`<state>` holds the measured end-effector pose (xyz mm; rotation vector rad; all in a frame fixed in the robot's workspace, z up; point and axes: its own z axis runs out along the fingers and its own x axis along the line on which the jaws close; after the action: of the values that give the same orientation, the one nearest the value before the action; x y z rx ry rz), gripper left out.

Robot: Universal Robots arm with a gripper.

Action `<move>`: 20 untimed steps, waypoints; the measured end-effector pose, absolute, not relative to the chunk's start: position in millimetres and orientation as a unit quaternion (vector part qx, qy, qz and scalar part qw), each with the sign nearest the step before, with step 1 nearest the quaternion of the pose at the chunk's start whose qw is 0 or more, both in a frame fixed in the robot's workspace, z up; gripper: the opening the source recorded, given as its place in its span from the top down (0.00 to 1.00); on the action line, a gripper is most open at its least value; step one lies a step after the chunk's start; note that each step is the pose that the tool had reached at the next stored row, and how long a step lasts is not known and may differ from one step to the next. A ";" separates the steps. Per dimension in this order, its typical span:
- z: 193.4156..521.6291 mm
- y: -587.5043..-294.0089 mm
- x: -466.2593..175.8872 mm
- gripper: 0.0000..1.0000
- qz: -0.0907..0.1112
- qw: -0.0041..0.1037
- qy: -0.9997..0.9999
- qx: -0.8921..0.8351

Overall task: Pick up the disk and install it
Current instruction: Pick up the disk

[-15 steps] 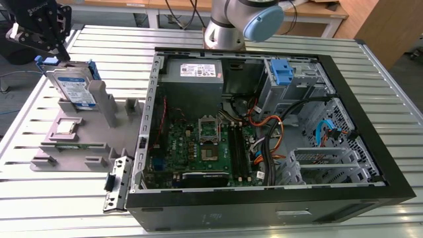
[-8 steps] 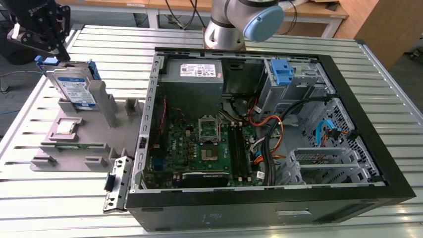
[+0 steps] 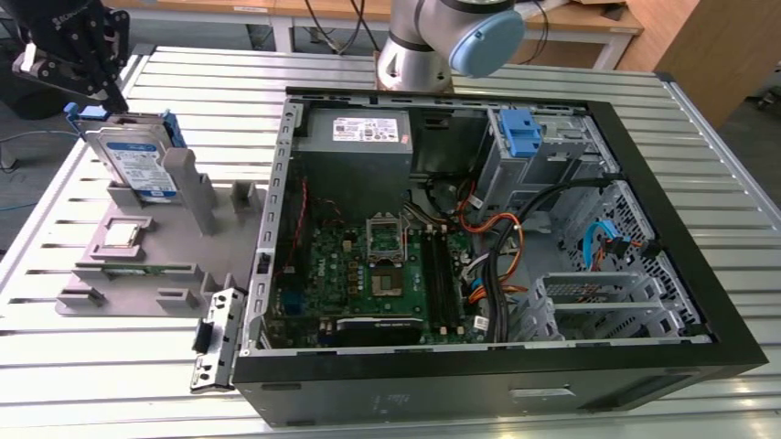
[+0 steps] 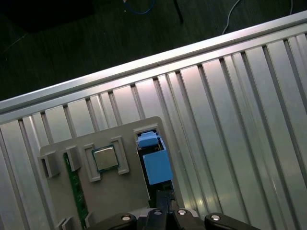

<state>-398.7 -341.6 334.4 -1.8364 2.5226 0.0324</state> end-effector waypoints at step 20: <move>333.8 -345.8 -398.3 0.90 0.011 0.010 0.780 -0.626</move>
<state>-398.3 -345.8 333.8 -1.9551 2.4341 0.0349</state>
